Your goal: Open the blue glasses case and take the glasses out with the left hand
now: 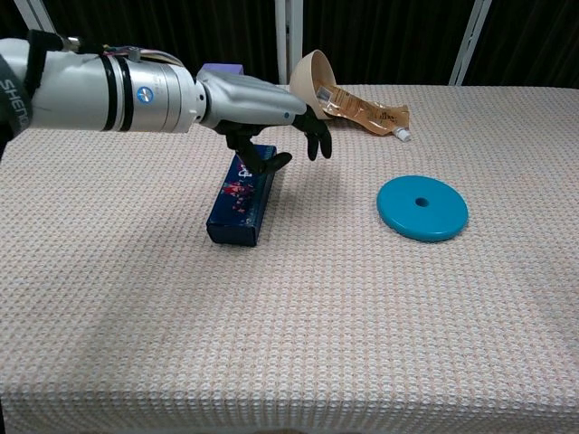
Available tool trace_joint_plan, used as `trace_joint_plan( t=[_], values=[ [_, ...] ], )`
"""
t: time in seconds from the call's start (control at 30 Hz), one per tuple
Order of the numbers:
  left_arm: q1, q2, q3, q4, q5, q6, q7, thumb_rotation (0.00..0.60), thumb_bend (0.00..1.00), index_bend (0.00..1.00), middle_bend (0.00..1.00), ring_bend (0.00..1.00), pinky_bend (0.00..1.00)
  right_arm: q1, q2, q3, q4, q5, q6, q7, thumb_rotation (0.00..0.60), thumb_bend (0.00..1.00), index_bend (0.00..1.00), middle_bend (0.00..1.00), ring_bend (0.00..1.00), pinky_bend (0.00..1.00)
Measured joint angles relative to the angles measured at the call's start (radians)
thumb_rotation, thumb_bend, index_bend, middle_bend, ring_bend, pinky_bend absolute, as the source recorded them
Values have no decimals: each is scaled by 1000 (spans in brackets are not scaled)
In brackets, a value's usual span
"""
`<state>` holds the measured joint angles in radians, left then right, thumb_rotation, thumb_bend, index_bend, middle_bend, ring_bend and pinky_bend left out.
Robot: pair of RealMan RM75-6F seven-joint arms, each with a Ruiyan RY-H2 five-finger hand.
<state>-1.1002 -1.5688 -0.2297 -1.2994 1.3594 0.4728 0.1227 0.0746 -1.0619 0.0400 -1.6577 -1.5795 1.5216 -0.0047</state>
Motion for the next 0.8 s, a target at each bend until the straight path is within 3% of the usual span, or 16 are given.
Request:
trace_joint_plan(
  t=[0.37,0.8],
  values=[
    [-20,10,63,20,-237,-6,168,600,627,311,375,41,0,4,-7,5,20,-2,-1,23,600,770,0,119,0,0],
    [59,182,196,-159,-542,166,277,600,627,336,402,66,0,22,-12,8,9,-20,-14,13,600,769,0,120,0,0]
  ],
)
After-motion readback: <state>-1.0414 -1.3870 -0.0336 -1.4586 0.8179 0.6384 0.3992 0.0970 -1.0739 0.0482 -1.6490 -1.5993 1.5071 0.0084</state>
